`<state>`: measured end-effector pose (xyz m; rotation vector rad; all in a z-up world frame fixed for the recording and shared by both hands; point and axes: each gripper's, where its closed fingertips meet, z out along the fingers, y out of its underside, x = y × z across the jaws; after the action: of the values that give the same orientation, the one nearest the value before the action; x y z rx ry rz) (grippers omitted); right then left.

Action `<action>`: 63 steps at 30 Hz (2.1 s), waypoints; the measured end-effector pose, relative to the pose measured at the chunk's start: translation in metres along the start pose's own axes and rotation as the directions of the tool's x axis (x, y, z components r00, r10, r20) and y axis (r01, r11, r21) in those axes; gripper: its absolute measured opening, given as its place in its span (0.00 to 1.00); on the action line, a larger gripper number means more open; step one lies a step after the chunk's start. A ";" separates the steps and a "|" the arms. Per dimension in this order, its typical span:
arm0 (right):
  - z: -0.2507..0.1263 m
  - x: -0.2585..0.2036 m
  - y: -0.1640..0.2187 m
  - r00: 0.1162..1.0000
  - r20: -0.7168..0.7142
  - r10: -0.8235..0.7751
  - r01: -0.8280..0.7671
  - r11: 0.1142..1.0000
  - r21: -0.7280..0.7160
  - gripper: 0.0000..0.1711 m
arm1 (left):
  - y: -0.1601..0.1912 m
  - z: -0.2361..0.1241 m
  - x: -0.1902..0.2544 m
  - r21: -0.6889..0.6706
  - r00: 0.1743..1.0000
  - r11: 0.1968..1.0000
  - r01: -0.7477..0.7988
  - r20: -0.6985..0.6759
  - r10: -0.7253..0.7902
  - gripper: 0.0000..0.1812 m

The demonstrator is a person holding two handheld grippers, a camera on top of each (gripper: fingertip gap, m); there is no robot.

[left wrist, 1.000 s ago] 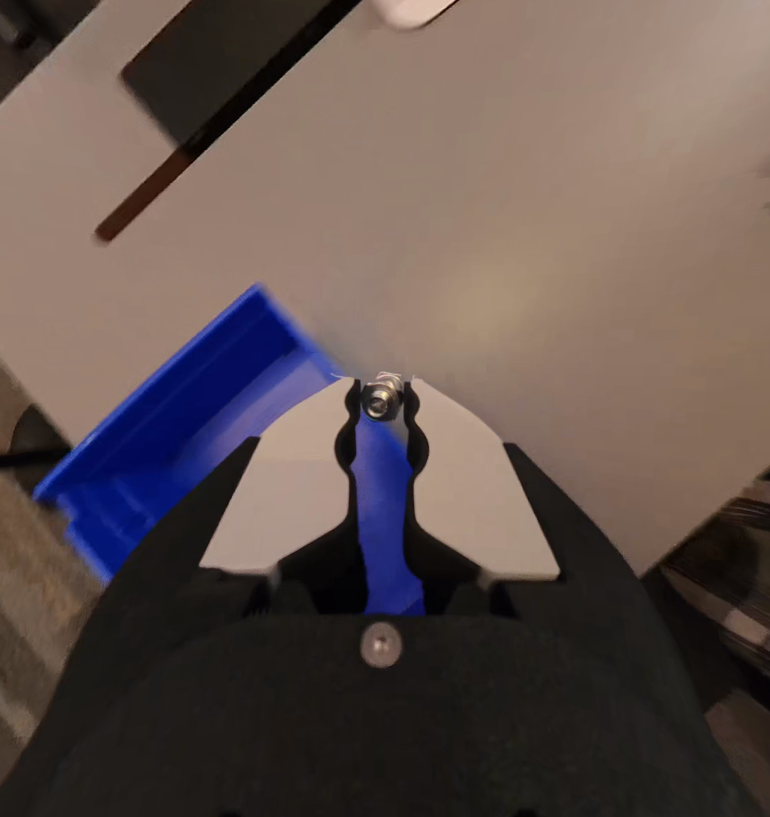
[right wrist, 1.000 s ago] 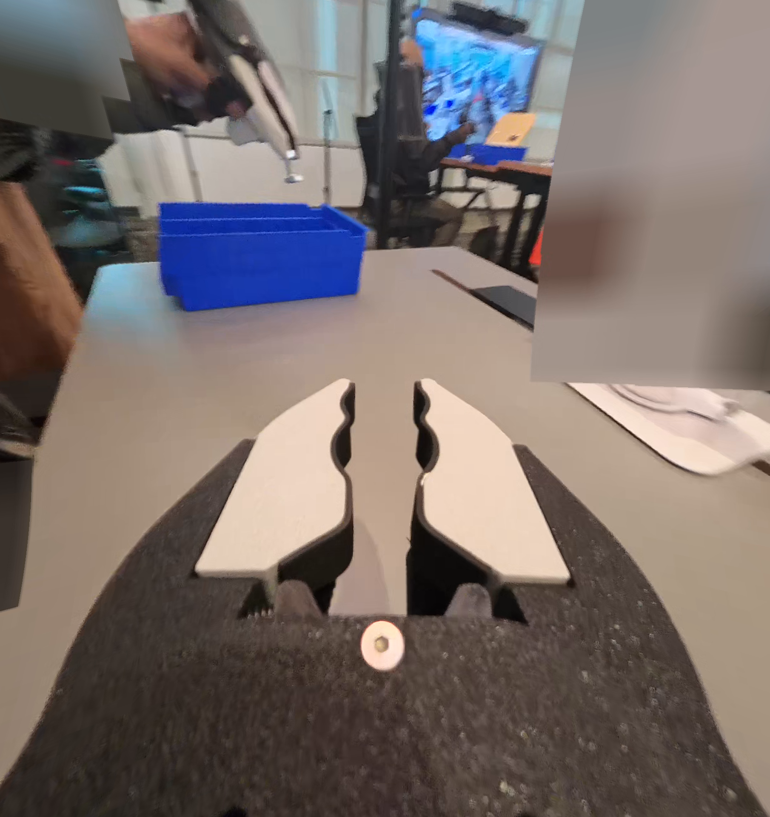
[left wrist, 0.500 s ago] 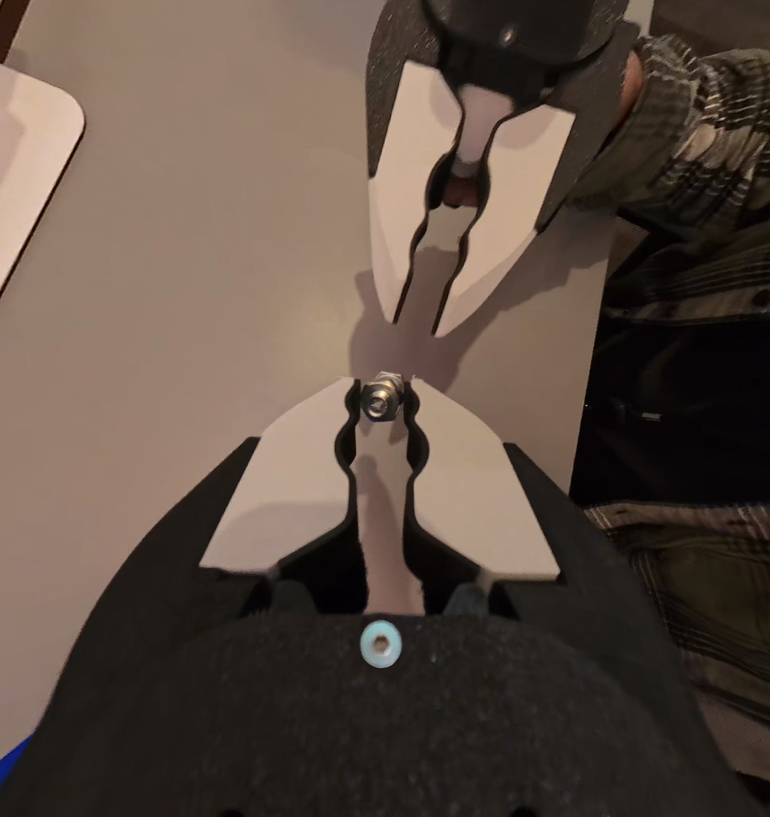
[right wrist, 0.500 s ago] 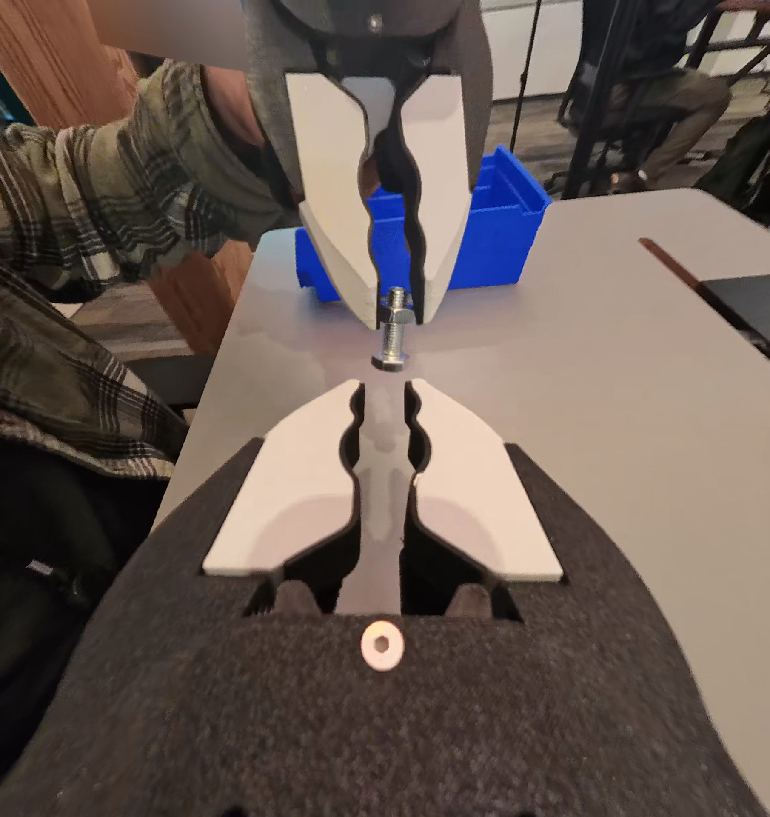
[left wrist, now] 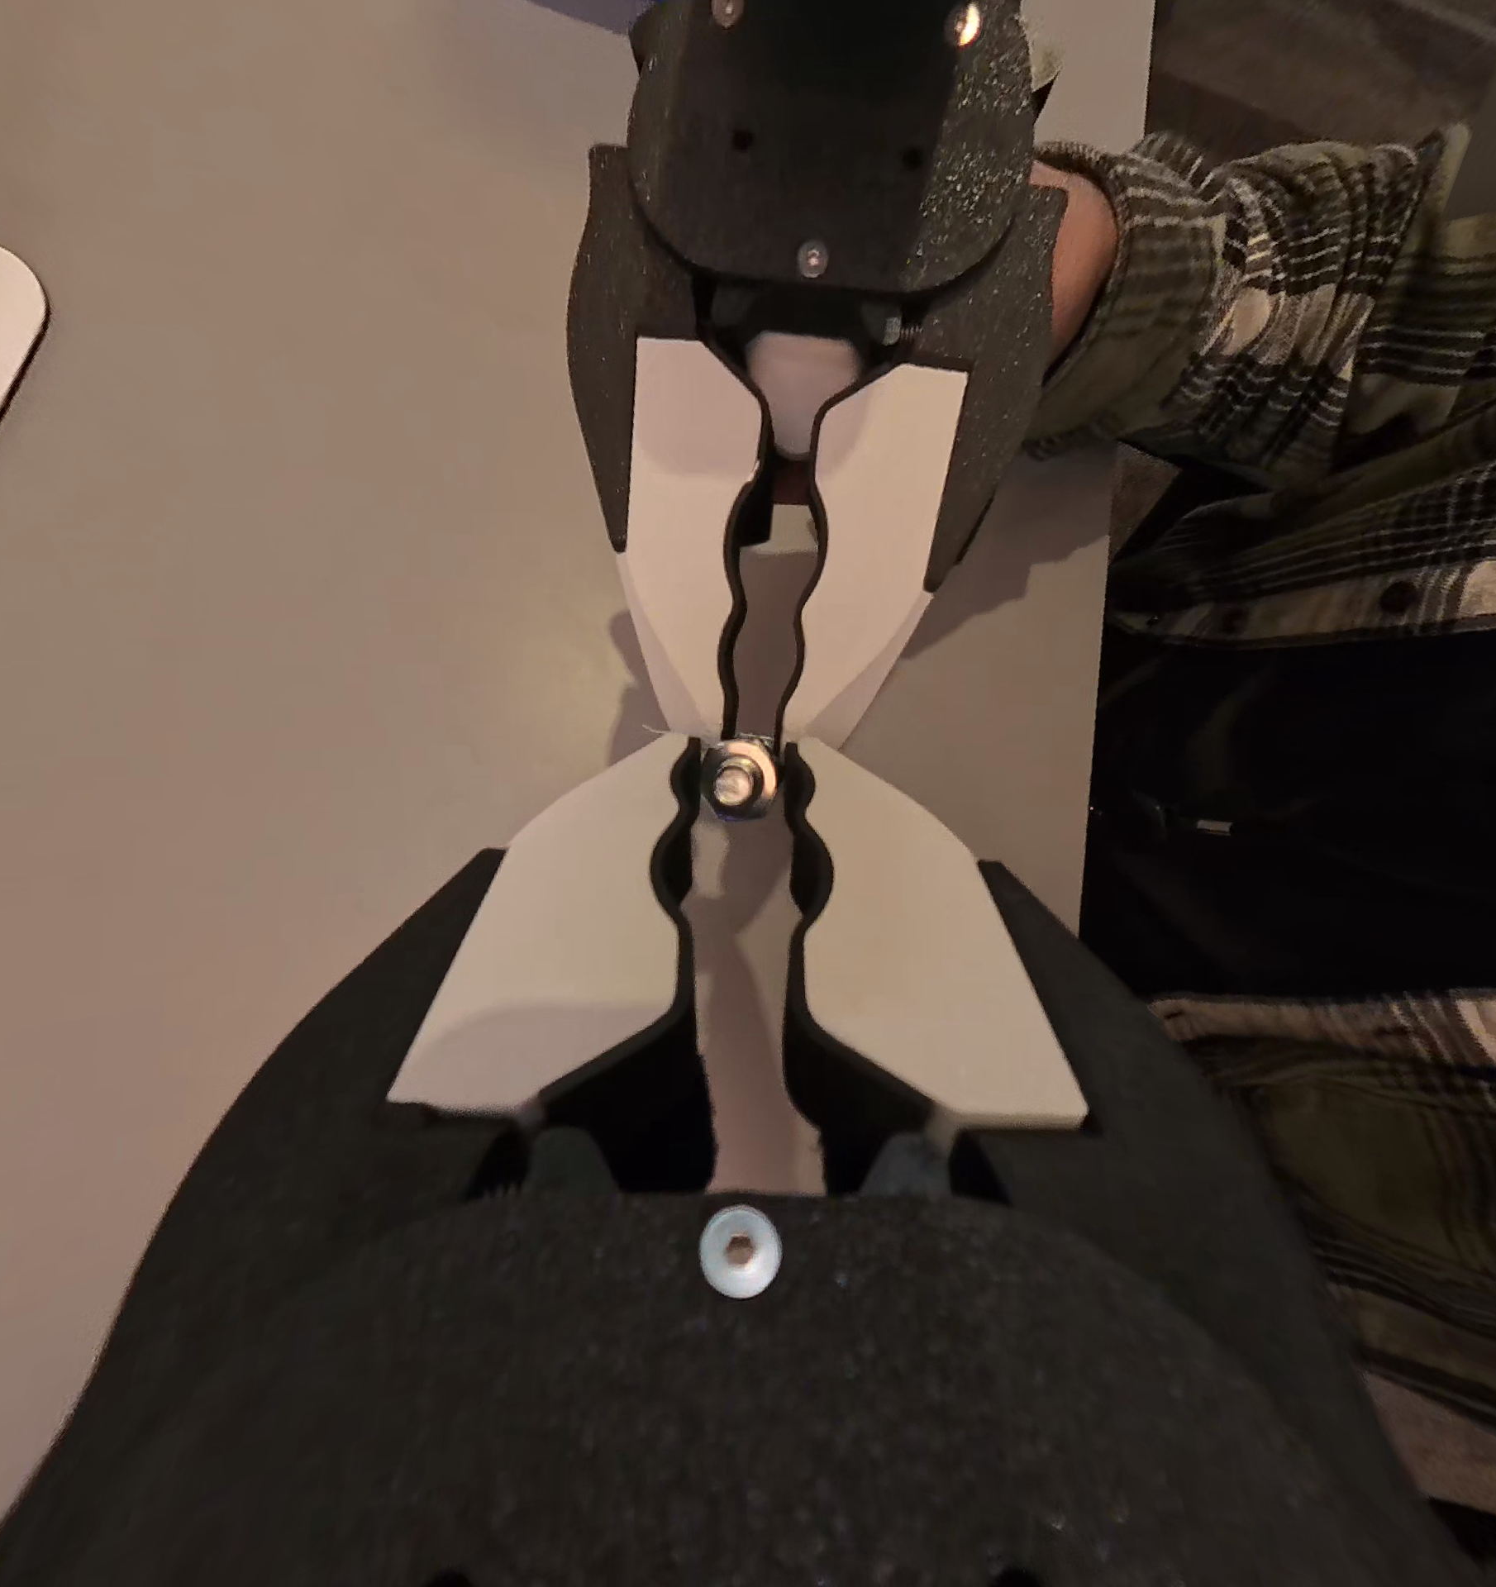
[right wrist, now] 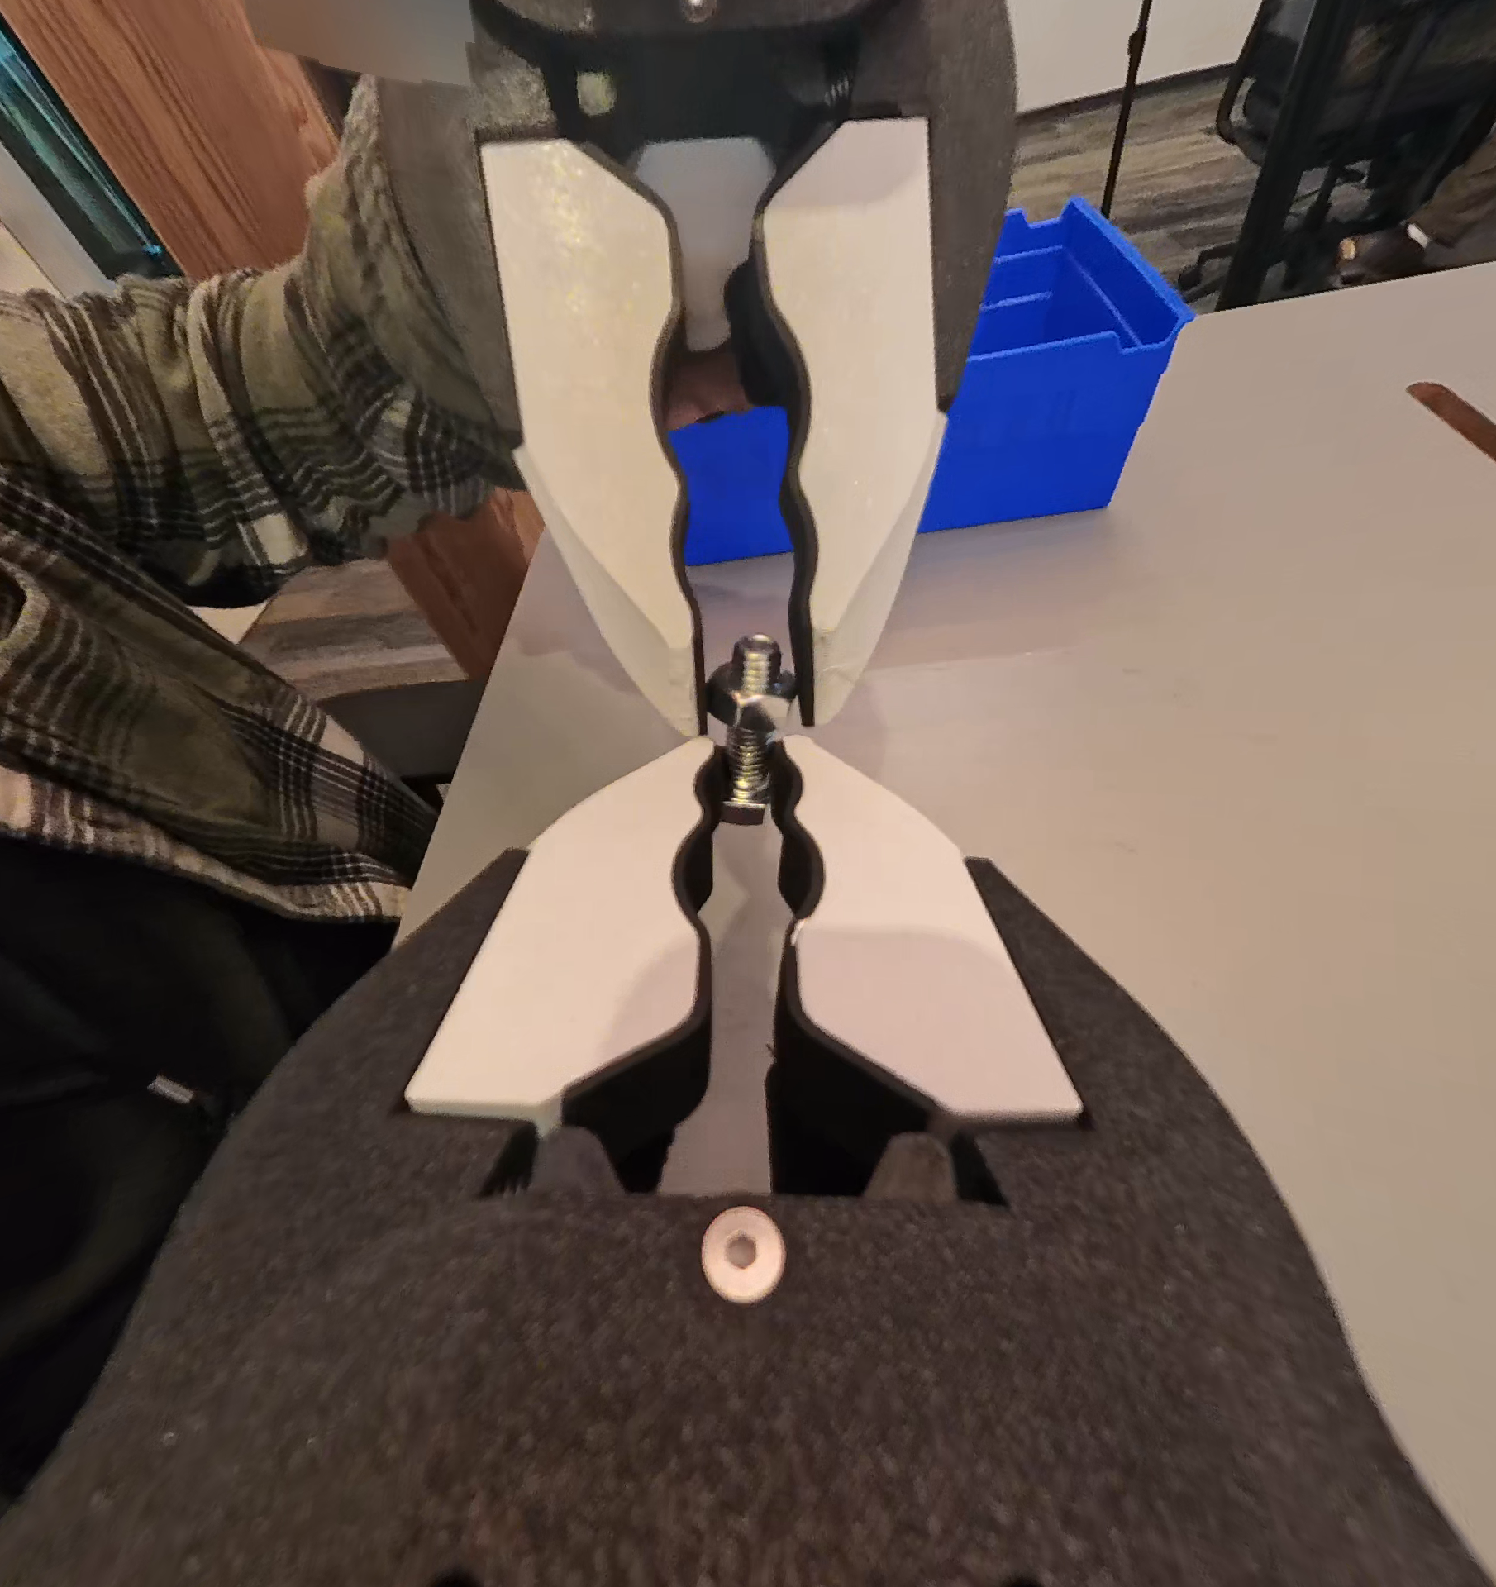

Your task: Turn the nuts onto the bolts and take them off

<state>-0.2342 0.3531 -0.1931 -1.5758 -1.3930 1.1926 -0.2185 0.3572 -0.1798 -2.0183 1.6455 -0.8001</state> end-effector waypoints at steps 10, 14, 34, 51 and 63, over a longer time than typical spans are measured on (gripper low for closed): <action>-0.027 0.012 -0.015 0.986 0.098 0.135 -0.158 0.944 0.291 0.05 | -0.014 -0.007 -0.006 0.332 0.990 0.937 0.106 -0.123 -0.068 0.26; -0.037 0.014 -0.017 0.982 0.135 0.129 -0.169 0.921 0.351 0.05 | -0.011 0.002 -0.007 0.471 0.957 0.852 0.228 -0.268 -0.108 0.27; -0.029 0.013 -0.004 0.999 0.033 -0.012 0.001 0.955 0.298 0.05 | -0.032 0.009 -0.008 0.661 0.975 0.732 0.167 -0.219 -0.025 0.11; -0.049 0.013 -0.004 0.997 -0.020 -0.071 0.074 0.968 0.238 0.09 | -0.031 0.013 -0.006 0.659 0.988 0.745 0.101 -0.157 0.005 0.10; -0.068 0.006 -0.011 0.933 0.089 -0.349 0.358 0.874 -0.329 0.05 | -0.033 0.025 0.002 0.620 0.985 0.780 0.085 -0.171 0.028 0.10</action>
<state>-0.1735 0.3657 -0.1618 -1.4404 -1.8903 0.7828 -0.1772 0.3609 -0.1773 -1.5236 1.1920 -1.3565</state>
